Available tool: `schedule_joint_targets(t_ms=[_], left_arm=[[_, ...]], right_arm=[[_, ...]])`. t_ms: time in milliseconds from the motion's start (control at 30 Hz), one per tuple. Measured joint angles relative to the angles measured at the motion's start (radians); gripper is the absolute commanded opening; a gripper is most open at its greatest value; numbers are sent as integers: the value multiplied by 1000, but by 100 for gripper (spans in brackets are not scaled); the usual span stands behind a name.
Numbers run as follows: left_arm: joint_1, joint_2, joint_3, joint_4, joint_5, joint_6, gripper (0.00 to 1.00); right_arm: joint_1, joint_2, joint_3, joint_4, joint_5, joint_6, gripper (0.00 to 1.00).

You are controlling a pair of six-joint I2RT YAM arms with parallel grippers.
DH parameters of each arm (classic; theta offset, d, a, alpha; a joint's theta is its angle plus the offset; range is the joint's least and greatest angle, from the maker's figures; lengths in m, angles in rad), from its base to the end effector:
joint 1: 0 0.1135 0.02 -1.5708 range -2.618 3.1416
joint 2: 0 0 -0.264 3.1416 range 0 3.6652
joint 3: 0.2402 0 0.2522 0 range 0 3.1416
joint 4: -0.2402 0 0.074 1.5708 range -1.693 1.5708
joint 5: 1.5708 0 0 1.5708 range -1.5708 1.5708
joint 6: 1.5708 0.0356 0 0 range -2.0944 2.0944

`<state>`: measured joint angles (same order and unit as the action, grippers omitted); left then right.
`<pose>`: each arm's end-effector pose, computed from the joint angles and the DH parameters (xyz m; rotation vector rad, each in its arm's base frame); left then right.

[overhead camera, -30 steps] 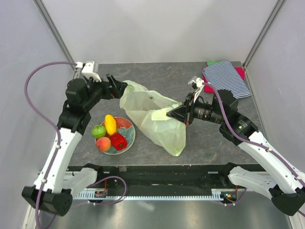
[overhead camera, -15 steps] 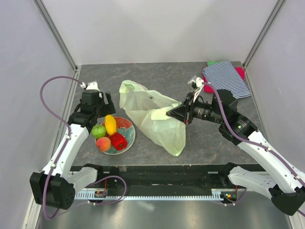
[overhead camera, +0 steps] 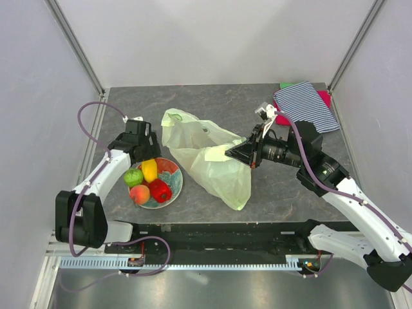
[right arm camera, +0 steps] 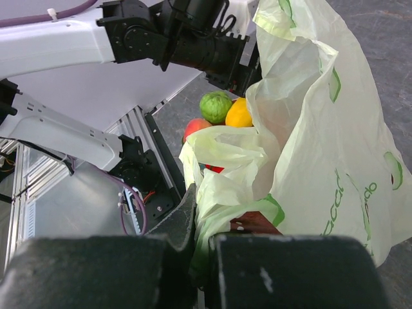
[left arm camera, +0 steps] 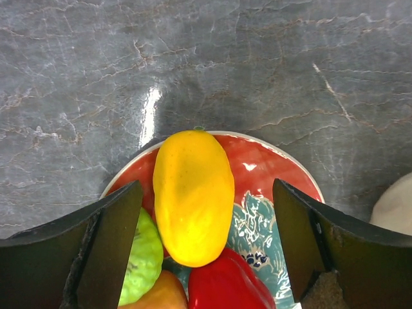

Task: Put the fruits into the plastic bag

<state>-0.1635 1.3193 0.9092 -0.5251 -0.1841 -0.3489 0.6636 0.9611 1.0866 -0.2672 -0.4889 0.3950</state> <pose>0.2651 -0.0371 0.2388 -0.3048 2.4647 0.0147 0.1541 0.1417 0.4052 -0.6294 1.7383 1.1805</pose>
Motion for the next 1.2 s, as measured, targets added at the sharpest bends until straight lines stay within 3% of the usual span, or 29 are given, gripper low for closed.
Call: schedule_joint_targets(t_ms=[633, 833, 1000, 1200], left_arm=[[22, 146, -17, 70, 11, 0, 77], [22, 159, -20, 72, 12, -2, 66], [22, 159, -21, 80, 31, -3, 51], [22, 147, -30, 107, 87, -6, 48]], right_arm=[[0, -14, 0, 0, 1, 0, 0], [0, -14, 0, -3, 20, -6, 0], [0, -14, 0, -3, 27, -6, 0], [0, -14, 0, -10, 37, -6, 0]])
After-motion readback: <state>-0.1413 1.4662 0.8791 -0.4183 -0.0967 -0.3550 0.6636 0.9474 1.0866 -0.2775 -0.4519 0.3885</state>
